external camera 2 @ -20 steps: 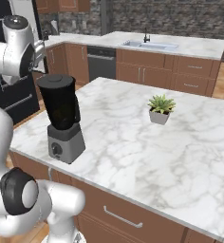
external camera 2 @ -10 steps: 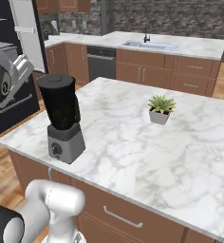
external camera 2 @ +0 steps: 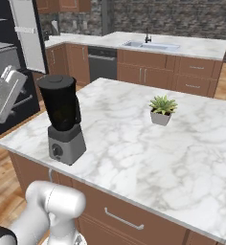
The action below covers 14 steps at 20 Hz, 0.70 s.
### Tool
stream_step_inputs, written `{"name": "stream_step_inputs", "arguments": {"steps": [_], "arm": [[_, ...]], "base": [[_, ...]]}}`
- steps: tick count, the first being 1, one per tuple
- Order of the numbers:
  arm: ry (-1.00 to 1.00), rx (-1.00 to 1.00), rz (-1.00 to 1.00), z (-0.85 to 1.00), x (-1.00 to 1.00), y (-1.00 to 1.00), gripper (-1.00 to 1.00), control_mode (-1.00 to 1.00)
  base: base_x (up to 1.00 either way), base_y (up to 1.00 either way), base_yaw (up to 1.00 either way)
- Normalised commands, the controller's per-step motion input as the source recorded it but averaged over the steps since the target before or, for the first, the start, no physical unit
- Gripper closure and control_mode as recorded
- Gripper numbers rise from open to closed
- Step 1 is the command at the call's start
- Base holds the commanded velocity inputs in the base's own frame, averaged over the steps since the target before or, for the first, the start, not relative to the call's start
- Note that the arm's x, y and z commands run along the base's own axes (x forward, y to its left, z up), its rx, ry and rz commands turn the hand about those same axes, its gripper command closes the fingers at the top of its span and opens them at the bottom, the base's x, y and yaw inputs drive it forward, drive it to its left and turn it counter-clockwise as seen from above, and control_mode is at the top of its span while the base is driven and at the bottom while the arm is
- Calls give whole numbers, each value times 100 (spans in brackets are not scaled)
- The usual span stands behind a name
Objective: Grab the lemon and lime from the fridge, place them in the blender, close the lid, and turn on the blender to create a marinade.
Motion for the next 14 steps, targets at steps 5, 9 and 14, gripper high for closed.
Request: {"name": "stream_step_inputs", "arguments": {"steps": [5,9,14], "arm": [[3,-39,17,-23,-25,2,-100,-100],[6,-41,22,-24,-13,9,-100,-100],[10,-42,23,-33,-1,18,-100,-100]], "base": [[0,0,0],[0,0,0],[0,0,0]]}}
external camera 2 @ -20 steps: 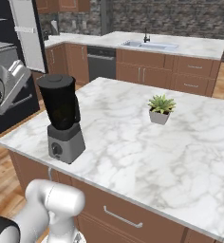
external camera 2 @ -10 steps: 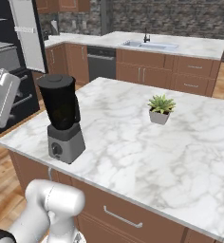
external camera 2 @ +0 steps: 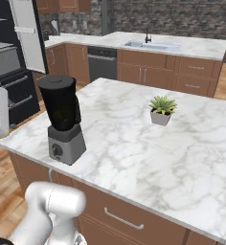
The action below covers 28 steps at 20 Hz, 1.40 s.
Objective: Grab the lemon and lime from the fridge, place them in the blender, close the lid, and turn on the blender to create a marinade.
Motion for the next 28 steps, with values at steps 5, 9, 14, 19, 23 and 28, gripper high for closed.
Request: {"name": "stream_step_inputs", "arguments": {"steps": [5,9,14,19,23,28], "arm": [[7,-35,18,-43,0,27,-100,-100],[2,-25,15,-49,0,23,-100,-100],[11,-23,16,-32,0,2,-100,-100],[12,-16,10,-17,0,0,-100,-100],[6,-15,8,-35,0,0,-100,-100],[7,-11,2,-54,0,0,-100,-100]], "base": [[0,0,0],[0,0,0],[0,0,0],[0,0,0],[0,0,0],[0,0,0]]}}
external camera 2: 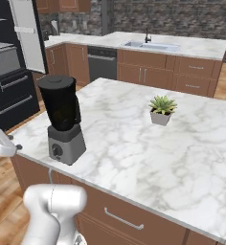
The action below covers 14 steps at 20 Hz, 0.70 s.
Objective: Grab the lemon and lime from the fridge, place them in the blender, close the lid, and turn on the blender to create a marinade.
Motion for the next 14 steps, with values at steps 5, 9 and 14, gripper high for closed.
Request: {"name": "stream_step_inputs", "arguments": {"steps": [5,9,14], "arm": [[17,-5,0,-22,0,0,-100,-100],[25,-4,1,-1,0,0,-100,-100],[10,-9,1,-32,0,0,-100,-100]], "base": [[0,0,0],[0,0,0],[0,0,0]]}}
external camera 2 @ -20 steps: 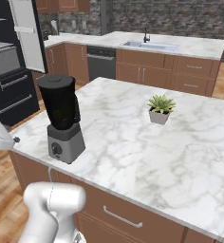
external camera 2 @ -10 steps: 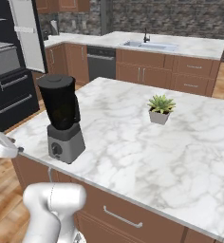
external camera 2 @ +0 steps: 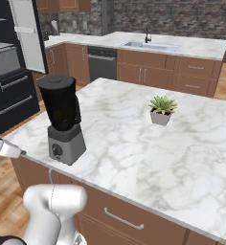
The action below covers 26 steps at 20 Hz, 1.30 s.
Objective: Grab the lemon and lime from the fridge, place them in the blender, close the lid, and turn on the blender to create a marinade.
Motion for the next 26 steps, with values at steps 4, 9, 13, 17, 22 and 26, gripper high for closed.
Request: {"name": "stream_step_inputs", "arguments": {"steps": [4,9,13,17,22,26], "arm": [[0,-10,0,-57,0,-1,-100,-100],[0,-3,0,-40,0,-26,-100,-100],[0,0,0,-2,0,-35,-100,-100],[0,5,-1,0,0,-18,-100,-100],[0,6,0,0,9,-13,-100,-100],[0,0,0,-1,27,0,-100,-100]], "base": [[0,0,0],[0,0,0],[0,0,0],[0,0,0],[0,0,0],[0,0,0]]}}
